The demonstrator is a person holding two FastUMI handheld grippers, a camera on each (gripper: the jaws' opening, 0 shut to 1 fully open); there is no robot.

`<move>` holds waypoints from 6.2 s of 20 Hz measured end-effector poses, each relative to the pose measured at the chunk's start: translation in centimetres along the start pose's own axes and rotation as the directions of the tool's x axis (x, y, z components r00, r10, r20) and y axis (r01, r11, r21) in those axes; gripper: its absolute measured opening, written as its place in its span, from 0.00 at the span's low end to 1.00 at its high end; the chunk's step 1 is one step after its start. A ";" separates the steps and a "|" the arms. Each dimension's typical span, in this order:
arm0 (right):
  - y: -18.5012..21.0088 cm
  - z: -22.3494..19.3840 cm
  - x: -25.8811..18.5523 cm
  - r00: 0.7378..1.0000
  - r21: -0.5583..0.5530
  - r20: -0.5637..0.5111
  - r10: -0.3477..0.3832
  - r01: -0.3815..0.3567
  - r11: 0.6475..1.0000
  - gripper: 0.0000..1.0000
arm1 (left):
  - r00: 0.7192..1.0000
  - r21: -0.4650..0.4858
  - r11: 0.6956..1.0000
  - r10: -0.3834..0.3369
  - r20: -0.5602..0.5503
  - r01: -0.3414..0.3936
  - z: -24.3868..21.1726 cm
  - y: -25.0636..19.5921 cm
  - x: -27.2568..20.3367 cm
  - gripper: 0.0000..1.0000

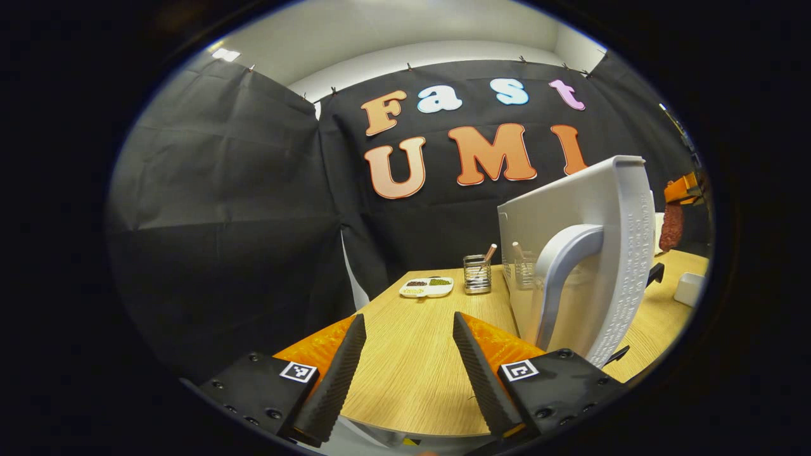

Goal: Open the microwave oven with the left hand, put the food in, and close the microwave oven.

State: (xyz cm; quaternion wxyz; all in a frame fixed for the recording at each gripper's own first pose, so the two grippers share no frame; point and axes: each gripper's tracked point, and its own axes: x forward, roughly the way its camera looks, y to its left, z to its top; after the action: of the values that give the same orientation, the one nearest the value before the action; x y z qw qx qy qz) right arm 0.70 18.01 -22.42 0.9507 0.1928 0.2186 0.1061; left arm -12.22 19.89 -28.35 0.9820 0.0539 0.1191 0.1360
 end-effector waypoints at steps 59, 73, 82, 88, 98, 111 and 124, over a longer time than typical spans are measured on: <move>0.6 -7.6 15.3 0.994 -0.142 -0.011 -0.104 0.102 0.985 0.91 | 0.997 0.000 0.997 -0.075 -0.025 0.075 1.4 -5.5 0.6 0.90; -4.3 0.0 -0.9 0.997 -0.228 0.074 0.028 -0.011 0.974 0.92 | 0.953 0.008 0.953 -0.302 0.001 0.302 2.8 -18.3 -0.7 0.87; -9.4 3.8 -7.1 0.986 -0.334 0.167 -0.023 0.079 0.939 0.92 | 0.877 -0.015 0.877 -0.481 -0.016 0.481 2.9 -28.7 -1.3 0.53; -12.0 5.0 -8.9 0.980 -0.324 0.193 -0.049 0.111 0.940 0.93 | 0.820 -0.090 0.820 -0.570 -0.044 0.565 2.4 -34.1 -0.2 0.05; -13.9 5.6 -9.3 0.976 -0.331 0.210 -0.065 0.133 0.934 0.93 | 0.780 -0.064 0.782 -0.623 -0.057 0.620 3.8 -42.1 4.2 0.06; -15.5 5.4 -8.6 0.977 -0.347 0.195 -0.086 0.151 0.925 0.93 | 0.799 -0.058 0.806 -0.591 -0.108 0.589 1.7 -48.6 11.2 0.06; -15.4 5.0 -7.2 0.981 -0.338 0.176 -0.085 0.142 0.930 0.94 | 0.829 0.031 0.835 -0.540 -0.147 0.550 1.3 -49.4 12.2 0.07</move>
State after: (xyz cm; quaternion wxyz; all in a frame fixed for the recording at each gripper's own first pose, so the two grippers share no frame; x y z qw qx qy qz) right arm -1.57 0.40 -21.89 0.9886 0.0158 0.1311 0.0723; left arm 12.05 -24.09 -36.56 0.9673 0.0439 0.1989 -0.1509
